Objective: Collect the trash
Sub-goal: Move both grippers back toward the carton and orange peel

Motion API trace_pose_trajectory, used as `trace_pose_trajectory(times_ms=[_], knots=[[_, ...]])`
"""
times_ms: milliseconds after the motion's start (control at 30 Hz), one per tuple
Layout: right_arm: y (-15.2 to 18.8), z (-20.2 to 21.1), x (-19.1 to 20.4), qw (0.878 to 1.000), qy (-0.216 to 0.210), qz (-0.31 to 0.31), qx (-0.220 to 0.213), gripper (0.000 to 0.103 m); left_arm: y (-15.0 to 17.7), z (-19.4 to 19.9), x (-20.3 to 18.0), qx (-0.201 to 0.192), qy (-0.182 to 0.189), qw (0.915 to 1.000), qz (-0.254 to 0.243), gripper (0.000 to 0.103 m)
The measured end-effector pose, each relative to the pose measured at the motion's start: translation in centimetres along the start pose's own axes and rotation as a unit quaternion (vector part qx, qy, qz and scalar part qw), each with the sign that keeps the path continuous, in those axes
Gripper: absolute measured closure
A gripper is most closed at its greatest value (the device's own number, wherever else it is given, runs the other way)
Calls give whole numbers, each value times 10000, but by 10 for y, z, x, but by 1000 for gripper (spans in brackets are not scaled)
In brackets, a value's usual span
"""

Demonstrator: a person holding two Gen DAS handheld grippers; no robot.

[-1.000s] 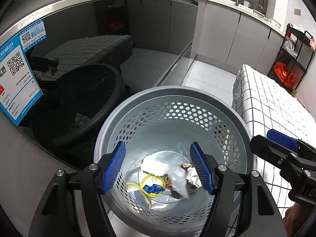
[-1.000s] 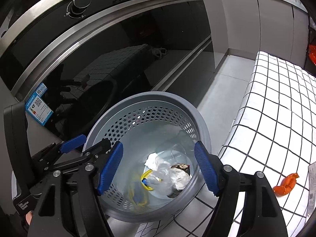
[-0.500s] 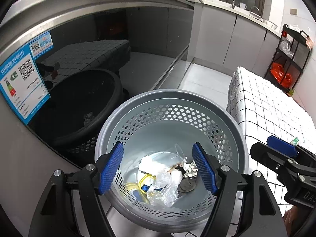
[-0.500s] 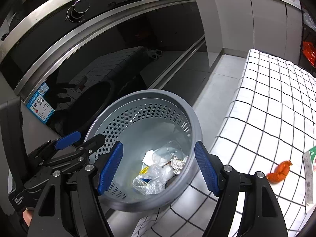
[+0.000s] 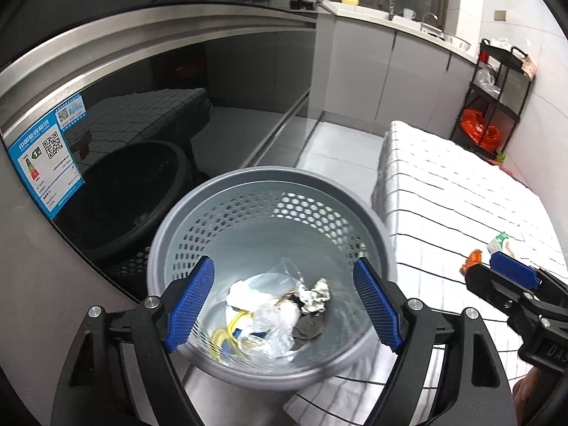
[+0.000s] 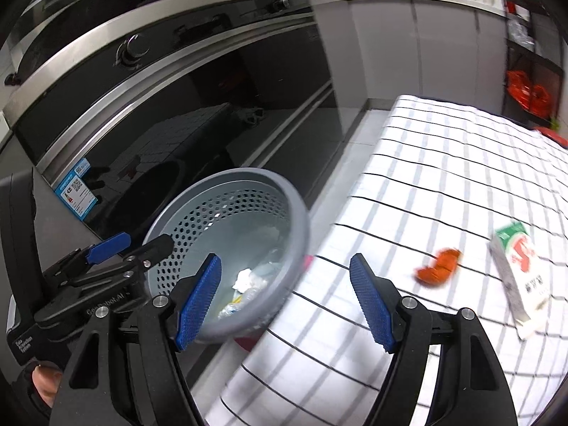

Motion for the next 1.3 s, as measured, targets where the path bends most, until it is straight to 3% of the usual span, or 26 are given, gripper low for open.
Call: trace_pose_trajectory(times_ms=[200,567,933,1300], knots=[[14,46,-25,9981,498,-139,-323,30,9,17,-22,-57,250,9996,-147,22],[32,103,-75,9923,810,-568,-743,30,23,34,-66,-78,496,9978,-432,20],[50,112,-112,9882,1147,-752,-685,30,36,35,-122,26,788,9937,-791,20],[44,102,-154,9863,1345,-837,-453,30,26,11,-175,44,765,9906,-1132,19]])
Point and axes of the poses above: each gripper's, at about its wrist camera, not at the fingertips, and z roughly against the way its jaws point, x to its left, y to its underside, the point moved 2 cm from there along -z, roughly the way its jaws point, and after that the axes turned 12 degrees about -y, right-handed, at the moved point
